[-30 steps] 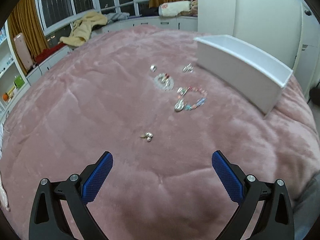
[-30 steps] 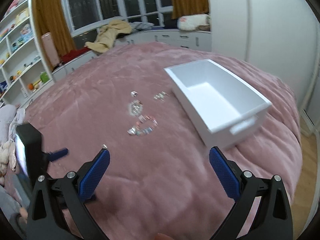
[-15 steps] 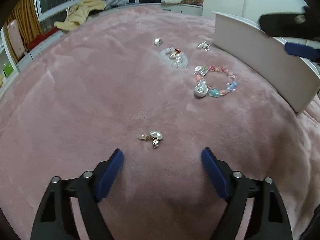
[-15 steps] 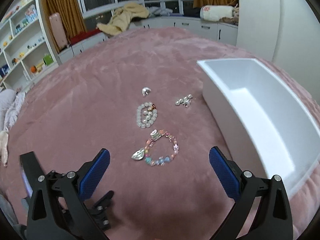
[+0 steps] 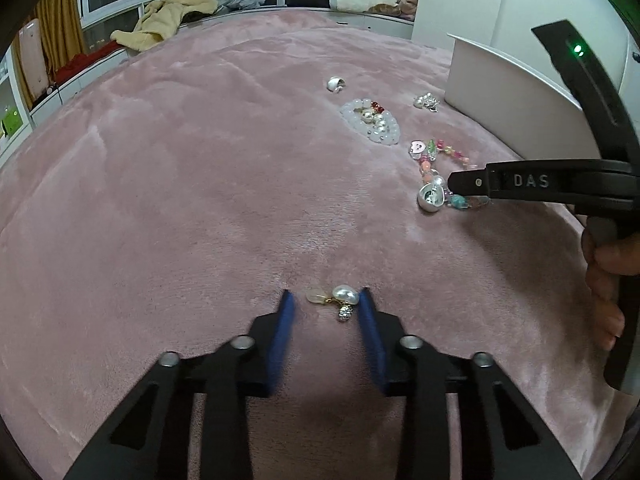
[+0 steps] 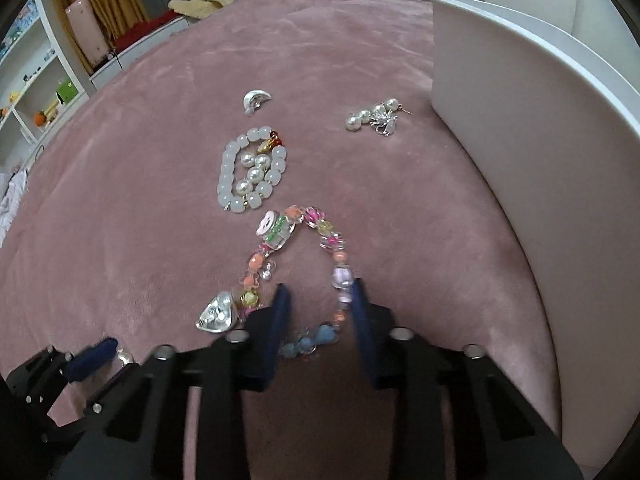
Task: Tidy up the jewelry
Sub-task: 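Grasp the silver heart pendant with the left tool while the right grasps the beaded bracelet, then carry the beaded bracelet into the white box and open the right tool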
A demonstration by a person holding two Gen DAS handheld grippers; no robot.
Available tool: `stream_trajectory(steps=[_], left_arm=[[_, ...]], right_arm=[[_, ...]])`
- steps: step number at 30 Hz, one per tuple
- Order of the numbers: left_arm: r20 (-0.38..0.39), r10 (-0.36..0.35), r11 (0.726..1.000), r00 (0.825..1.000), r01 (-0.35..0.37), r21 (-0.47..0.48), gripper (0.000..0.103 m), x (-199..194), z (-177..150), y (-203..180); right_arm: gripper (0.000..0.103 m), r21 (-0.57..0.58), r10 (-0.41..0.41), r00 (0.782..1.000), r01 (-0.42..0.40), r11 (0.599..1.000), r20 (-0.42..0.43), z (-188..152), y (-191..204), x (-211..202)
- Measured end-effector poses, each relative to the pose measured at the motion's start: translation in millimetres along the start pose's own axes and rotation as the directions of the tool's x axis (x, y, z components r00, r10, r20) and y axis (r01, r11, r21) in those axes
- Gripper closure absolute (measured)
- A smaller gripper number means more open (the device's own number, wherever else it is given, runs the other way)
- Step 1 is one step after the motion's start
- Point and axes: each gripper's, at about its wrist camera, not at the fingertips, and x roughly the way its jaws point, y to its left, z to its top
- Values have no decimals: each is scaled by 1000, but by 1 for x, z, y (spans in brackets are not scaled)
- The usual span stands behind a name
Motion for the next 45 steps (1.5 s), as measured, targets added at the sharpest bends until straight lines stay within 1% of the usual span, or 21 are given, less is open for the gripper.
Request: stream_trajectory(steps=[2,5,6,10,15,18,22,24,28,31,33,35,37,41,45], left_arm=[[4,-7,1000,1000,7,-3,78,-1,-1,1],[8,-6,1000,1000,6,-7,78,-2,-2,1],[10,-7,1000,1000,7,-8,78,-3,-2,1],[12,-3,1000,1000,3,-12,78,-9,-3,1],[19,10,1000,1000,-9,-13,78,-19,-4,1],[27,17,1000,999,-17,-15,78,-28,-4,1],[44,19,1000,999,-18,-14,78,-42,-1,-1],[51,24,1000,998,-24,-14,78,-48,0,-3],[69,29,1000,997,-28,-13,78,-61,5,-7],[76,33,999,997,-32,-11,78,-72,9,-12],[87,37,999,996,-37,-4,78,-79,14,-17],[97,29,1000,995,-30,3,78,-85,22,-21],[112,35,999,993,-38,25,78,-91,30,-28],[144,28,997,989,-37,64,78,-106,52,-43],[175,6,996,984,-21,83,78,-119,74,-57]], right_arm=[[89,30,23,1000,-23,999,13,1,-5,-1],[90,57,57,998,-59,997,34,2,-10,-5],[93,56,65,997,-68,996,47,2,-11,-8],[93,79,120,989,-127,989,86,5,-15,-21],[93,110,148,981,-162,981,128,9,-22,-33],[93,126,177,973,-196,972,150,10,-24,-41],[93,95,207,962,-226,969,177,14,-18,-57],[93,78,208,960,-226,971,186,15,-14,-65],[93,82,227,951,-248,965,211,14,-12,-84],[93,58,223,948,-242,969,228,17,-9,-104],[93,57,235,940,-256,965,247,19,-11,-121],[93,51,228,936,-251,967,268,22,-14,-134],[93,53,226,929,-252,966,294,27,-20,-149],[93,74,219,922,-255,964,320,31,-34,-171],[93,94,182,918,-228,969,352,39,-54,-196]])
